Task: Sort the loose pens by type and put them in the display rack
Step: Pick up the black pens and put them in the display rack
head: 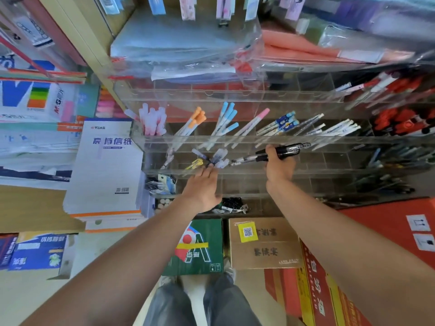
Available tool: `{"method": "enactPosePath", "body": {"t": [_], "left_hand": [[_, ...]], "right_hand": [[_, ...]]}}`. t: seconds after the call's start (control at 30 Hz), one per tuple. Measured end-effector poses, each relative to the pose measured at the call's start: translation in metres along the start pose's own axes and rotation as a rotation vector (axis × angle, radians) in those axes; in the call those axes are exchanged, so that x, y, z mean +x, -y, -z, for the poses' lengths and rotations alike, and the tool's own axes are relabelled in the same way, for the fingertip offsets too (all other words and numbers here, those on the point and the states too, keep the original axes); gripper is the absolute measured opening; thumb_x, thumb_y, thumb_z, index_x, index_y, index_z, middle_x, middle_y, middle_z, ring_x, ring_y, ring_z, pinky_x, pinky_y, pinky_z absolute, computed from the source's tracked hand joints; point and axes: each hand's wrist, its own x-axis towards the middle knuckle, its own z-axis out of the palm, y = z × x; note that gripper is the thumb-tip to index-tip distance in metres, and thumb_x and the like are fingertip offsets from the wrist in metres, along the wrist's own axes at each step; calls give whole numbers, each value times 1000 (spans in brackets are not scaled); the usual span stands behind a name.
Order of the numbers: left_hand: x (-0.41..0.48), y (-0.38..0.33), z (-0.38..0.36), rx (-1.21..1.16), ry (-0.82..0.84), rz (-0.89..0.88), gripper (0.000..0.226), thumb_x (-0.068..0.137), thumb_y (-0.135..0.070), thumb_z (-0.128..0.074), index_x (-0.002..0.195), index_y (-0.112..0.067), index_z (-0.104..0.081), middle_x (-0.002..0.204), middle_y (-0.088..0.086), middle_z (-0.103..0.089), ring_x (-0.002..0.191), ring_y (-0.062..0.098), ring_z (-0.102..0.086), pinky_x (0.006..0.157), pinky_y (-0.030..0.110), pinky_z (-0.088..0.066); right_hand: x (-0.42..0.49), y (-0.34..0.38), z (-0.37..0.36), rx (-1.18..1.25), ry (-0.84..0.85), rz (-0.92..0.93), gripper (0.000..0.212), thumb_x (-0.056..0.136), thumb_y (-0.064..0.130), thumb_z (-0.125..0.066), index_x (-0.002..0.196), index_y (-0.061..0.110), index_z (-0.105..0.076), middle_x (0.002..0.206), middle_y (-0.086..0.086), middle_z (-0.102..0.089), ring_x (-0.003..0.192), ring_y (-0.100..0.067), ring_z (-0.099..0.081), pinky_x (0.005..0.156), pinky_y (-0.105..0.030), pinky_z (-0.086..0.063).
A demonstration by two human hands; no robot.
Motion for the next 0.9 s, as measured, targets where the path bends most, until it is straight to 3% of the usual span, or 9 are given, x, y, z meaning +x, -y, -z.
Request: {"method": "enactPosePath", "body": {"t": [0.17, 0.3, 0.47, 0.57, 0.77, 0.9], "left_hand": [[5, 3, -9, 49, 1, 2, 86, 95, -36, -51, 153, -10, 7, 161, 9, 8, 148, 25, 6, 120, 40, -6], [7, 9, -15, 108, 10, 12, 87, 95, -36, -51, 153, -11, 8, 161, 7, 11, 148, 23, 7, 121, 41, -4], [8, 8, -15, 101, 17, 24, 83, 95, -34, -50, 153, -12, 6, 161, 6, 12, 148, 22, 7, 121, 43, -4], [9, 9, -12, 71, 30, 31, 79, 96, -30, -48, 154, -13, 3, 161, 4, 10, 149, 21, 6, 121, 44, -6], [10, 11, -9, 60, 34, 27, 76, 96, -30, -48, 154, -14, 0, 162, 2, 7, 149, 20, 4, 121, 45, -8], [10, 11, -8, 66, 41, 28, 77, 97, -30, -48, 154, -14, 1, 162, 2, 7, 149, 20, 3, 121, 44, -9]], "right_hand": [[4, -17, -13, -43, -1, 5, 21, 90, 26, -65, 83, 23, -46, 95, 1, -61, 85, -13, -56, 82, -24, -42], [6, -31, -25, -143, 44, 28, 21, 85, 29, -71, 95, 16, -58, 107, -9, -69, 91, -19, -64, 88, -34, -52], [6, -30, -31, -259, 111, 116, 22, 85, 27, -71, 99, 14, -60, 96, -1, -66, 92, -18, -64, 82, -29, -50], [5, -30, -30, -282, 157, 138, 16, 84, 23, -72, 95, 17, -61, 90, 0, -67, 90, -19, -66, 86, -36, -54], [6, -31, -26, -360, 209, 149, 21, 84, 23, -72, 102, 14, -66, 98, -7, -70, 90, -21, -66, 87, -40, -55], [6, -34, -26, -441, 280, 193, 15, 86, 17, -68, 100, 21, -64, 97, 1, -68, 94, -18, -64, 92, -44, -53]]}}
